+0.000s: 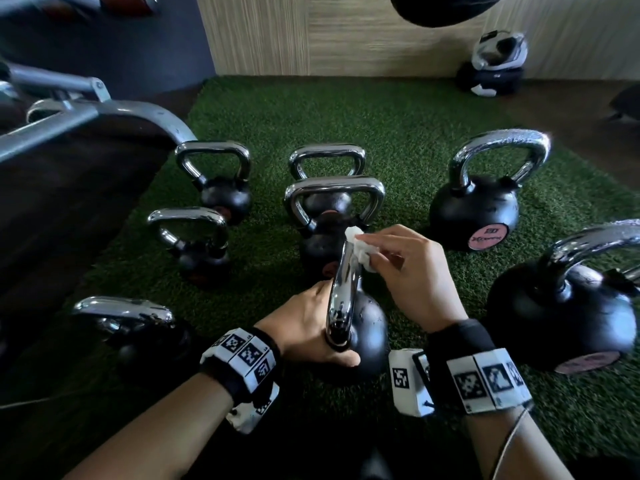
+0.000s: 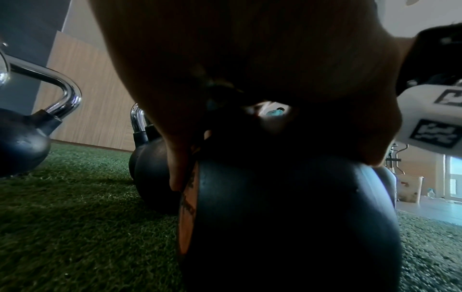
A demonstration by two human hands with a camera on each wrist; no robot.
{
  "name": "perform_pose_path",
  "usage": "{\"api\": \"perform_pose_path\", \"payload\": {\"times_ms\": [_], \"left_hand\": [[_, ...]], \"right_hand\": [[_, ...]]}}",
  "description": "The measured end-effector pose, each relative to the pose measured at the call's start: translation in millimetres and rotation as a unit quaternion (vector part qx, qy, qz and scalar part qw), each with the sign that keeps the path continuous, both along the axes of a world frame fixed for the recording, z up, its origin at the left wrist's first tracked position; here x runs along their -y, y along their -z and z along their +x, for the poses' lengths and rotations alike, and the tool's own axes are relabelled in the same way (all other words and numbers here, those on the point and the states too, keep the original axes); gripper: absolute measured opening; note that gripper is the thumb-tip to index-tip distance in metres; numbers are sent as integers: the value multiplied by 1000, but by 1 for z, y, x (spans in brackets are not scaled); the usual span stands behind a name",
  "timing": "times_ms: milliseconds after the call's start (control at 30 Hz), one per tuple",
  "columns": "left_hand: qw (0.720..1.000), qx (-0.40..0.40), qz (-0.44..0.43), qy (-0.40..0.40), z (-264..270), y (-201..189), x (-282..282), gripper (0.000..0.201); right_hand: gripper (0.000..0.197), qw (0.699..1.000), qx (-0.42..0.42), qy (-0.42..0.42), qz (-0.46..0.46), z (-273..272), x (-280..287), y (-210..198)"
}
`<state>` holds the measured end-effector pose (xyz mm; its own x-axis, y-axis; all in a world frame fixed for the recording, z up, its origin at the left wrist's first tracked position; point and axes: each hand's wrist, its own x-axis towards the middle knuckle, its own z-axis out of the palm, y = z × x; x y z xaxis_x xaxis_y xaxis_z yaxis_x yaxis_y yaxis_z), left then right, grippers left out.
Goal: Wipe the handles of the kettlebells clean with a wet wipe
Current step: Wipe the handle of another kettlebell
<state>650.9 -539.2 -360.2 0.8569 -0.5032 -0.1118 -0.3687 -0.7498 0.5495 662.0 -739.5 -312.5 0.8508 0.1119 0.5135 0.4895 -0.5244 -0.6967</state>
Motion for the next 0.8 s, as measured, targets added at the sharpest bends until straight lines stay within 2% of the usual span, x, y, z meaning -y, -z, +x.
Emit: {"api": "perform_pose_path", "payload": {"times_ms": [100, 167, 367, 400, 500, 567, 700, 767, 800], "left_hand": [[1000, -12, -9, -3, 5, 5, -3, 111], [999, -18, -26, -1, 8, 10, -4, 111], [1000, -20, 10, 7, 18, 10, -4, 113], [999, -25, 21, 4, 20, 10, -4, 106], [998, -43, 48, -8, 22, 7, -4, 50], [997, -63, 35, -9, 22, 3, -2, 36], [996, -74, 33, -23, 21, 3, -5, 54], [996, -72, 41, -21, 18, 2, -5, 63], [997, -69, 38, -15, 15, 2, -5, 71]], "right_hand": [[27, 999, -35, -32, 3, -28, 2, -5], [22, 995, -72, -50, 37, -44, 3, -6], [17, 973, -155, -71, 153, -39, 2, 0], [17, 970, -168, -84, 152, -44, 1, 1], [15, 965, -204, -113, 117, -53, 0, 5], [16, 966, -216, -112, 90, -48, 0, 9], [19, 966, -230, -114, -26, -38, 3, 22], [16, 959, -247, -137, -20, -34, 9, 26], [21, 961, -240, -137, -14, -30, 12, 27]]}}
